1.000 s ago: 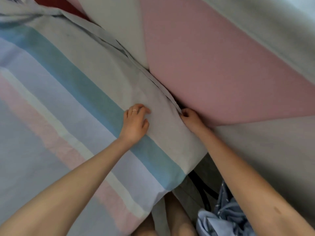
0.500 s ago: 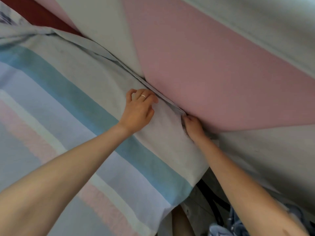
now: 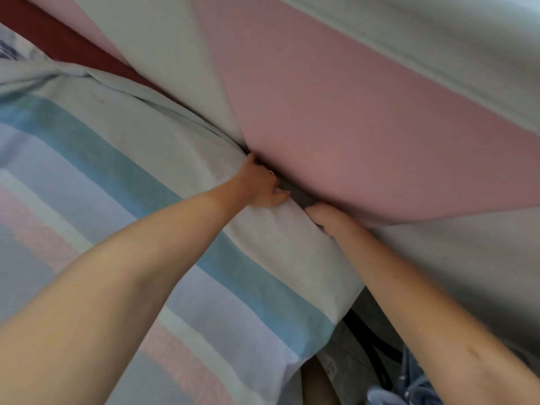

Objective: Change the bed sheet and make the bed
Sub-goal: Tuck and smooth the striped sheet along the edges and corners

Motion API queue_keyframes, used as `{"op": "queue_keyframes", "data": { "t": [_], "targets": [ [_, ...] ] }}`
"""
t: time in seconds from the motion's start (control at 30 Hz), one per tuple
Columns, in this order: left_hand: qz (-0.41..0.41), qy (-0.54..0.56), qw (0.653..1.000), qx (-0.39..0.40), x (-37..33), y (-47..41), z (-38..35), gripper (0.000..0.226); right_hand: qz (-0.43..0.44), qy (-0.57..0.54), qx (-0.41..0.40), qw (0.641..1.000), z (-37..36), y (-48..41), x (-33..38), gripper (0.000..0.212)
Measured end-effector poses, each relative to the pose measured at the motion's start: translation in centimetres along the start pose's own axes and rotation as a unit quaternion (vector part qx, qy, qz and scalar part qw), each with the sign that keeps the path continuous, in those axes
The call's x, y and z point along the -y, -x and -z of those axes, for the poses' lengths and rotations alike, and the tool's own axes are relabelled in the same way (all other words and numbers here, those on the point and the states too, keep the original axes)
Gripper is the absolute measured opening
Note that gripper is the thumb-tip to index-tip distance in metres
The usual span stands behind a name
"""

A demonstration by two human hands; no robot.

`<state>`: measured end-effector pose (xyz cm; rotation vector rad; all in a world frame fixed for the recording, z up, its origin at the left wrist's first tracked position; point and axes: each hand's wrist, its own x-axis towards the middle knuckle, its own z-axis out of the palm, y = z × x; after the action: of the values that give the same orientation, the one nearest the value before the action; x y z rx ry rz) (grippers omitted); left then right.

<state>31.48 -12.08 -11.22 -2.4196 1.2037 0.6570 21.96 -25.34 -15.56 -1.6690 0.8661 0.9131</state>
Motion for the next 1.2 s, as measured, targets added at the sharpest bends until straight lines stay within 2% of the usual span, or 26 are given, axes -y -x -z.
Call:
{"op": "queue_keyframes", "data": {
  "t": [0.07,0.13,0.2,0.23,0.3,0.37,0.47,0.53,0.57,0.67,0.77,0.83,0.9,0.97,1.03,1.07,1.13,1.2],
  "targets": [
    [0.013,-0.011,0.999,0.030,0.0,-0.5,0.6,0.063,0.058,0.047,-0.121,0.990,-1.3,0.5,-1.2,0.036],
    [0.008,-0.028,0.999,0.034,0.1,-0.8,1.1,0.067,0.184,0.098,-0.248,0.946,-2.1,2.3,-2.8,0.044],
    [0.002,-0.030,0.999,0.033,0.4,-0.7,1.1,0.071,0.347,0.212,-0.264,0.875,-2.3,4.5,-4.6,0.062],
    [0.000,-0.026,0.999,0.036,0.6,-0.6,0.9,0.072,0.379,0.280,-0.232,0.851,-2.4,5.5,-5.5,0.076],
    [-0.008,-0.010,0.999,0.051,1.1,-0.4,0.8,0.074,0.324,0.377,-0.158,0.853,-2.3,6.7,-6.2,0.100],
    [-0.009,0.023,0.997,0.069,1.6,-0.3,1.0,0.075,0.229,0.416,-0.121,0.872,-1.1,5.5,-5.3,0.106],
    [-0.005,0.059,0.994,0.087,2.4,-0.2,1.4,0.072,0.142,0.274,-0.028,0.951,1.0,3.7,-3.0,0.110],
    [-0.005,0.045,0.995,0.085,2.6,-0.2,1.0,0.069,0.140,0.192,0.024,0.971,1.6,3.5,-2.9,0.094],
    [-0.003,0.032,0.997,0.073,2.5,-0.2,0.7,0.067,0.145,0.170,0.023,0.975,1.6,3.5,-3.2,0.081],
    [0.027,0.015,0.999,0.017,1.1,-0.6,-0.6,0.057,0.161,0.146,-0.060,0.974,2.0,3.4,-5.1,0.063],
    [0.082,0.088,0.992,-0.043,-0.8,-0.6,-1.5,0.047,0.158,0.126,-0.129,0.971,2.0,2.8,-6.5,0.060],
    [0.094,0.166,0.973,-0.127,-1.3,0.6,-2.5,0.040,0.178,0.177,-0.197,0.948,1.1,3.1,-7.5,0.061],
    [0.120,0.222,0.947,-0.198,-1.8,3.3,-3.9,0.042,0.186,0.208,-0.270,0.922,0.1,3.7,-9.0,0.067],
    [0.180,0.285,0.910,-0.241,-3.0,6.4,-5.5,0.047,0.115,0.144,-0.344,0.921,-0.9,4.9,-11.2,0.072],
    [0.246,0.339,0.871,-0.256,-4.8,9.7,-7.2,0.045,-0.013,-0.037,-0.373,0.927,-1.5,6.1,-13.3,0.088],
    [0.271,0.357,0.856,-0.258,-5.9,11.2,-8.2,0.044,-0.079,-0.154,-0.355,0.919,-1.8,6.4,-14.3,0.094],
    [0.312,0.384,0.834,-0.245,-8.0,13.4,-9.9,0.043,-0.194,-0.361,-0.230,0.883,-1.8,6.4,-15.2,0.097],
    [0.343,0.413,0.815,-0.218,-9.9,14.9,-11.5,0.043,-0.207,-0.512,-0.072,0.830,-2.0,5.8,-16.1,0.082]
  ]
}}
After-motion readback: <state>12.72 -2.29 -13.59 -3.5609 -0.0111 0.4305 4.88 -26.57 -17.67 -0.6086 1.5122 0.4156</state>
